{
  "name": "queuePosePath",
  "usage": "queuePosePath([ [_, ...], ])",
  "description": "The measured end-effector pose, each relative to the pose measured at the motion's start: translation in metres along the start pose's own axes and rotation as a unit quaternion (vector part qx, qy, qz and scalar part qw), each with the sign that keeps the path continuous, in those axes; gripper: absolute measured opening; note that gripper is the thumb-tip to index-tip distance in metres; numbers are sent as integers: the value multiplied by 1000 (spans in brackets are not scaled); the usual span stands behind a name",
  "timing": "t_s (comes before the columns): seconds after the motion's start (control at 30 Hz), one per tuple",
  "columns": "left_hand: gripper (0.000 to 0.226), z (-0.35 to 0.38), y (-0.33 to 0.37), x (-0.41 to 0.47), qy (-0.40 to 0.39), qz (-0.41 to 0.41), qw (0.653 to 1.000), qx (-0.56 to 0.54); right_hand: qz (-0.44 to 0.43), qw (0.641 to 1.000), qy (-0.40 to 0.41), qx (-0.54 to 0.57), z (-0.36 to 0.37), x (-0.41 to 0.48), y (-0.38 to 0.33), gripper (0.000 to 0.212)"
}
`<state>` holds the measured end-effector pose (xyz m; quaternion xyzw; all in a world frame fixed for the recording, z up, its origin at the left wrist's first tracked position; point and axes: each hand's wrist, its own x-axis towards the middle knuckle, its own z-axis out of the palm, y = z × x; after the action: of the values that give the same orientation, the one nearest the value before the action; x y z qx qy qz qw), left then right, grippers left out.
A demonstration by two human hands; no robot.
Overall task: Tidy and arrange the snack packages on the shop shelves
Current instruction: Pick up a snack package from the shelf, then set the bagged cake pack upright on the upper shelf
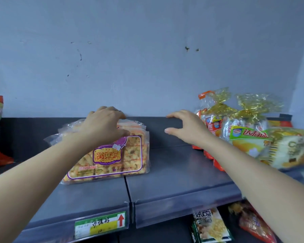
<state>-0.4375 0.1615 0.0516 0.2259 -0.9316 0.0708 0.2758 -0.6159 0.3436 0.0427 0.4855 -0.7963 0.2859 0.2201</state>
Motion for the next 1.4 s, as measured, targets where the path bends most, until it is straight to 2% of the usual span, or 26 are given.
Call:
queuePosePath([
  [0.17,50,22,76,18,5,68,997,-45,49,991,99,-75,-58,-24,58,43],
  [0.23,51,33,109,25,-6,83,994,-73,86,982,131,-108,-76,-36,88,51],
  [0.33,55,51,162,36,-29,91,989,-109,142,969,155,-129,-94,-52,134,74],
  [0.47,73,76,228,53,-89,60,969,-224,222,962,128,-90,-109,-63,187,116],
  [0.57,87,90,265,61,-120,28,949,-289,302,950,64,46,-113,-64,218,128],
  [0.6,89,94,274,63,-131,15,938,-321,329,937,33,117,-114,-63,226,122],
  [0.67,92,103,285,68,-150,-13,904,-400,337,916,-34,213,-113,-63,241,84],
  [0.7,92,106,289,70,-155,-27,889,-429,316,925,-47,206,-111,-62,249,67],
  [0.73,90,110,291,72,-157,-40,881,-445,288,938,-43,186,-108,-60,257,59],
  [0.83,84,118,293,80,-142,-73,880,-447,212,960,-40,181,-95,-52,272,60],
  [0.93,85,122,291,85,-137,-73,861,-485,186,950,-56,243,-87,-42,282,55],
  [1.0,84,125,289,88,-161,-21,818,-552,201,927,-21,316,-89,-34,284,41],
  [1.07,78,124,289,93,-185,25,769,-611,240,884,38,399,-91,-22,286,26],
  [1.17,97,124,285,106,-210,6,729,-652,282,814,47,506,-95,-6,281,4],
  [1.23,106,127,282,114,-228,1,721,-655,311,790,27,528,-96,4,281,15],
  [1.33,111,130,282,118,-242,-2,719,-652,295,811,-60,502,-90,16,277,32],
  [1.4,109,132,282,119,-241,-5,717,-654,295,808,-82,503,-82,19,275,40],
])
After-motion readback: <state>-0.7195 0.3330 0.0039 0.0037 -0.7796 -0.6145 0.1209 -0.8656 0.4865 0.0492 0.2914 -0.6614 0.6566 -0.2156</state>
